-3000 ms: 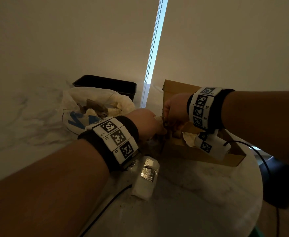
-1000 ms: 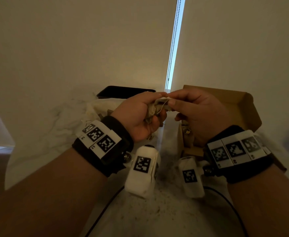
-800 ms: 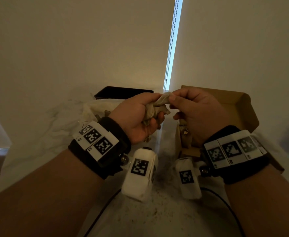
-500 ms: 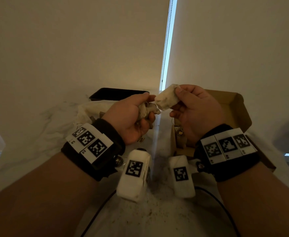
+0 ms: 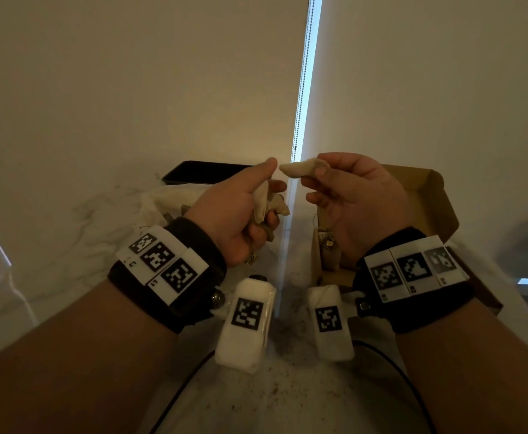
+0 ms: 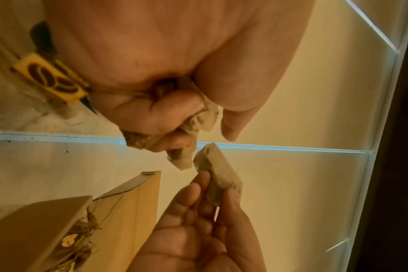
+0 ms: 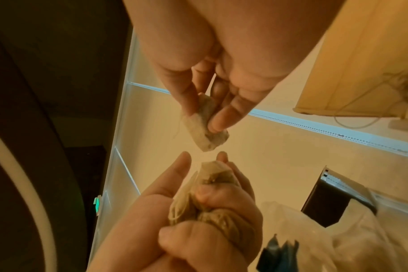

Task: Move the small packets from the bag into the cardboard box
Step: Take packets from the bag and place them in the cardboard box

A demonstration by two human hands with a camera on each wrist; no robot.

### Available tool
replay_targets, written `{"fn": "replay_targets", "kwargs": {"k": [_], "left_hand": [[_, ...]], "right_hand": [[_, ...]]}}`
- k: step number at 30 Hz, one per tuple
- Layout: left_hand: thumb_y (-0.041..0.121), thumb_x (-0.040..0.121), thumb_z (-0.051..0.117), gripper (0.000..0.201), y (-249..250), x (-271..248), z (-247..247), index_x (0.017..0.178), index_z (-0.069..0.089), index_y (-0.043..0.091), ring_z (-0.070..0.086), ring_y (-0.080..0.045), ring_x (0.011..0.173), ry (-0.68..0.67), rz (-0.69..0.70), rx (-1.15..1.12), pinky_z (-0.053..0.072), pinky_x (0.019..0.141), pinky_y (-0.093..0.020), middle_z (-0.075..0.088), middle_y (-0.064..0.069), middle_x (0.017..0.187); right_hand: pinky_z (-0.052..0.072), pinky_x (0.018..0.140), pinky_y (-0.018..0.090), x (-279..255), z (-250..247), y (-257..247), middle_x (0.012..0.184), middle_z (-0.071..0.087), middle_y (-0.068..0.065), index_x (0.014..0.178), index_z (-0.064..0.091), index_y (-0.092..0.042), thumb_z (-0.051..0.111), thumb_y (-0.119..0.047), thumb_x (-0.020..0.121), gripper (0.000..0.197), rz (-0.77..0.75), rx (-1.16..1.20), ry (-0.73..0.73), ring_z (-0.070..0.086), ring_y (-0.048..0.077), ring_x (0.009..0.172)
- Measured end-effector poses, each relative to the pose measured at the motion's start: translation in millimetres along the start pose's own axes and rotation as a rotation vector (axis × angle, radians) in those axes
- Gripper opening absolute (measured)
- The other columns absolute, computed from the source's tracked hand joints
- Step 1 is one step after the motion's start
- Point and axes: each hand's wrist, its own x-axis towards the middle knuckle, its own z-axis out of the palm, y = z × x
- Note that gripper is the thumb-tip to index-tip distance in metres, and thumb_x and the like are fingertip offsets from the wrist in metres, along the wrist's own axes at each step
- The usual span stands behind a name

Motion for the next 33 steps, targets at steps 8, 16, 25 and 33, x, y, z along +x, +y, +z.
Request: {"fn": "replay_targets", "kwargs": {"k": [8,16,25,33], "left_hand": [[0.029,0.096,0.063,0.030,-1.4,2.1,-1.0,0.116,0.063,0.007,0.049,-0.009,0.051,0.106,0.167,0.050,0.031,0.033,-0.016,0.057,-0.016,0.090],[0.027,0.095,0.066,0.019,-3.3,-0.1,0.3,0.103,0.070,0.010,0.051,-0.014,0.055,0.140,0.365,0.238,0.036,0.038,-0.021,0.060,-0.012,0.076],[0.025,0.094,0.068,0.014,-4.6,-1.4,1.2,0.088,0.072,0.013,0.054,-0.016,0.056,0.134,0.414,0.357,0.040,0.040,-0.022,0.063,-0.009,0.071],[0.029,0.095,0.065,0.019,-5.2,1.3,-0.9,0.106,0.068,0.012,0.051,-0.013,0.056,0.088,0.268,0.185,0.034,0.037,-0.020,0.060,-0.015,0.086]], "right_hand": [[0.054,0.067,0.034,-3.6,4.0,3.8,0.087,0.072,0.014,0.079,0.076,-0.014,0.067,-0.024,0.077,0.013,-0.089,-0.160,-0.090,0.067,0.027,0.079],[0.059,0.070,0.040,0.3,2.7,6.3,0.103,0.067,0.011,0.110,0.065,-0.019,0.072,-0.015,0.084,0.027,0.007,-0.089,-0.010,0.070,0.024,0.084],[0.058,0.069,0.037,1.8,3.5,6.2,0.091,0.074,0.012,0.087,0.069,-0.012,0.060,-0.010,0.093,0.012,0.101,-0.082,-0.043,0.071,0.028,0.084],[0.051,0.054,0.028,1.4,2.7,6.3,0.092,0.073,0.008,0.106,0.065,-0.014,0.058,-0.012,0.094,0.014,0.179,-0.122,-0.153,0.067,0.019,0.075]]}}
